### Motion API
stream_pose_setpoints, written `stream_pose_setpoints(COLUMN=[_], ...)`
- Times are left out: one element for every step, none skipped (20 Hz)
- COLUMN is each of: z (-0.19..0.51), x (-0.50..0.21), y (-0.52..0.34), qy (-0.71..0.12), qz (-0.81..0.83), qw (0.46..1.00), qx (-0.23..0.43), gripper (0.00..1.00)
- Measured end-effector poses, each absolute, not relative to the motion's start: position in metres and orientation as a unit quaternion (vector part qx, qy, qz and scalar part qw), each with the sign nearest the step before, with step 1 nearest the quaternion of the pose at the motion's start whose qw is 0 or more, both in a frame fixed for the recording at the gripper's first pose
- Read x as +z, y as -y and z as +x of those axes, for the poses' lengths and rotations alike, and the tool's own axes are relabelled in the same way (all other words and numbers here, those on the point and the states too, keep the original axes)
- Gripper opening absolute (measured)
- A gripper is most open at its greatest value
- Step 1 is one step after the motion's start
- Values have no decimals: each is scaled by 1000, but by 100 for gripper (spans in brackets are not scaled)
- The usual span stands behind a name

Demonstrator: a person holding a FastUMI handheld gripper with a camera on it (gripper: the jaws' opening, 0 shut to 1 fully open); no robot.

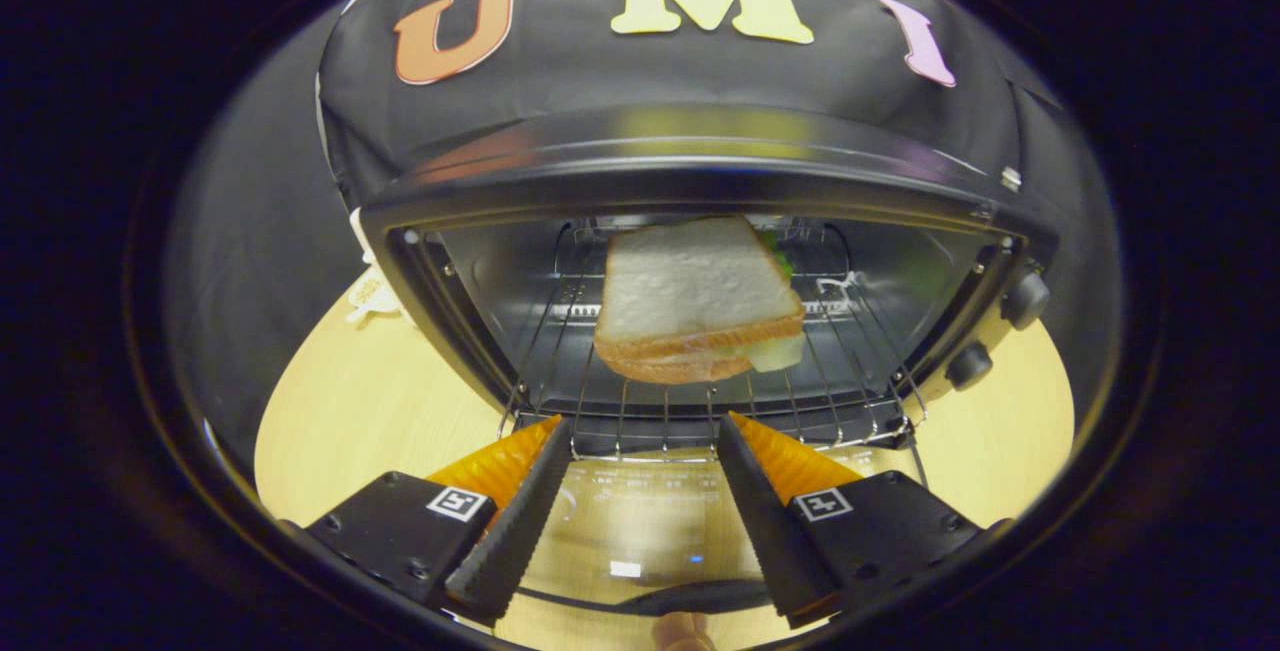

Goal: Open the toaster oven, put the food inside, and close the toaster oven door.

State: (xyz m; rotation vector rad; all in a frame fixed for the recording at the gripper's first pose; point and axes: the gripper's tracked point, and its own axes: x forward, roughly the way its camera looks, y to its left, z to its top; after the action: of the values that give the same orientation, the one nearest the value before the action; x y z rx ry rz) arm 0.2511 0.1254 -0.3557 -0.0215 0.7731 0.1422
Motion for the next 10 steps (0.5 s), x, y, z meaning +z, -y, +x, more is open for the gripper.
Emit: stream_pose_setpoints(z=[246,233,224,216,209,200,192,183,174,168], x=[-355,-357,-356,-356,-355,-355,-354,-351,-349,-348], y=[-124,-121,-122,-122,-116,-110,-109,-106,-102,-97], qy=[-377,-385,-389,-389,-390,-391,-392,-392,-391,-389], qz=[-13,-11,-1,8,9,9,10,4,-7,-23], qw=[924,920,918,917,918,918,917,917,918,919], qx=[68,69,80,84,78,73,74,73,70,64], gripper=[97,98,100,100,99,99,99,99,99,99])
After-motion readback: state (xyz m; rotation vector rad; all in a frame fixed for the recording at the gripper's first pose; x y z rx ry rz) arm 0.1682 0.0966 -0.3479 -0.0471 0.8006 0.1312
